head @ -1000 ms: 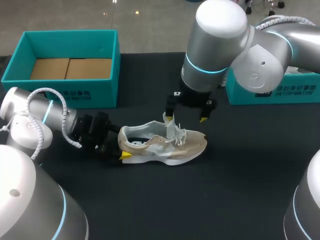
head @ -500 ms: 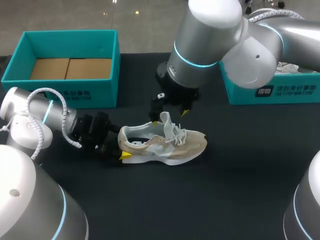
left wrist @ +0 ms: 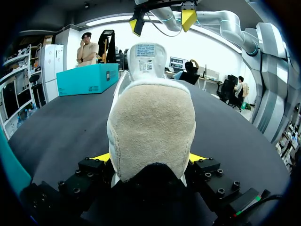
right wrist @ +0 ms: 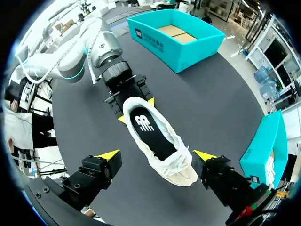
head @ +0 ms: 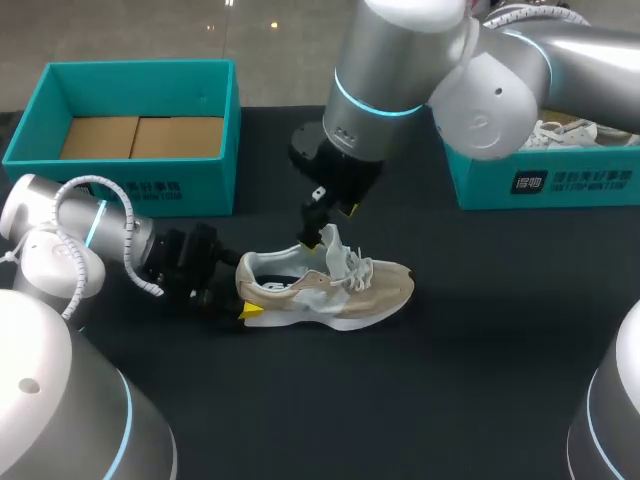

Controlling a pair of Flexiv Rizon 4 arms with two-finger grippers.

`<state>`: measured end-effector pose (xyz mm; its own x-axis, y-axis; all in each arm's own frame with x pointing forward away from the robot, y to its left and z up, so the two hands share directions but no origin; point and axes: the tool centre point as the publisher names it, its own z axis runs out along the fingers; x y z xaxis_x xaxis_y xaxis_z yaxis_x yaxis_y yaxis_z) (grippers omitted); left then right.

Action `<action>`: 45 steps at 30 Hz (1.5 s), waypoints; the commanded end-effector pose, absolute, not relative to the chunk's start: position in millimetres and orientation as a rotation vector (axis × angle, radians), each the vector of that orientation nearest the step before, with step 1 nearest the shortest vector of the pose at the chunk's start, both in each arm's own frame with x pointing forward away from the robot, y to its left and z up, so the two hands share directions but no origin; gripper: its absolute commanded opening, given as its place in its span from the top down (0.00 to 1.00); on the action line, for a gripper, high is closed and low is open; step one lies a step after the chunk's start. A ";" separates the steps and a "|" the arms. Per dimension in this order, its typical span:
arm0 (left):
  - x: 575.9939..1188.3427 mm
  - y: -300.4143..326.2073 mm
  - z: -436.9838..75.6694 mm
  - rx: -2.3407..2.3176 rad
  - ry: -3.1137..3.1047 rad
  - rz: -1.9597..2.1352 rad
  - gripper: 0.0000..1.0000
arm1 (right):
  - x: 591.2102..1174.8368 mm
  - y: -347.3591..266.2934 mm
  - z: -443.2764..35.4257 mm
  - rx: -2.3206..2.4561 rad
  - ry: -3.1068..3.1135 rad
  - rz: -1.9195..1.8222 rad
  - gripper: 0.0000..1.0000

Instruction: Take the shoe out of the shoebox, open the shoe tongue, remove and reinsert the insole, then place the shoe into the shoebox

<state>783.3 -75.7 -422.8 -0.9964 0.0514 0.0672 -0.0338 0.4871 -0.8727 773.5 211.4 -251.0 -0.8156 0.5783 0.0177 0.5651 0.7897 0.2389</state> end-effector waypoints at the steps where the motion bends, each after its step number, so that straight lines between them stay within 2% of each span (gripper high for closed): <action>1: 785.1 -78.1 -427.9 -0.016 -2.638 1.542 1.00 | 769.2 227.6 -246.9 0.302 2.884 0.234 0.00; 4: 785.1 -78.1 -427.9 -0.016 -2.638 1.542 1.00 | 768.5 232.6 -247.6 0.182 2.884 0.208 0.00; 5: 785.1 -78.1 -427.9 -0.016 -2.638 1.542 1.00 | 768.5 234.2 -247.8 0.143 2.882 0.206 0.50; 6: 785.1 -78.1 -427.9 -0.016 -2.638 1.542 1.00 | 768.3 237.3 -248.1 0.132 2.888 0.183 0.82; 7: 785.1 -78.1 -427.9 -0.016 -2.638 1.542 1.00 | 768.6 239.0 -248.7 0.110 2.889 0.179 1.00; 12: 785.1 -78.1 -427.9 -0.016 -2.638 1.542 1.00 | 767.9 252.1 -252.5 0.063 2.903 0.064 1.00; 26: 785.1 -78.1 -427.9 -0.016 -2.638 1.542 1.00 | 767.9 252.1 -252.5 0.063 2.903 0.064 1.00; 39: 785.1 -78.1 -427.9 -0.016 -2.638 1.542 1.00 | 790.2 264.2 -317.5 0.146 2.931 0.018 1.00; 45: 785.1 -78.1 -427.9 -0.016 -2.638 1.542 1.00 | 790.2 264.2 -317.5 0.146 2.931 0.018 1.00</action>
<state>783.3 -75.7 -422.7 -0.9964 0.0514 0.0673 -0.0338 0.4870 -0.8727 789.5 260.4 -316.0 -0.9738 0.0986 -0.2049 0.0950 0.9951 0.0273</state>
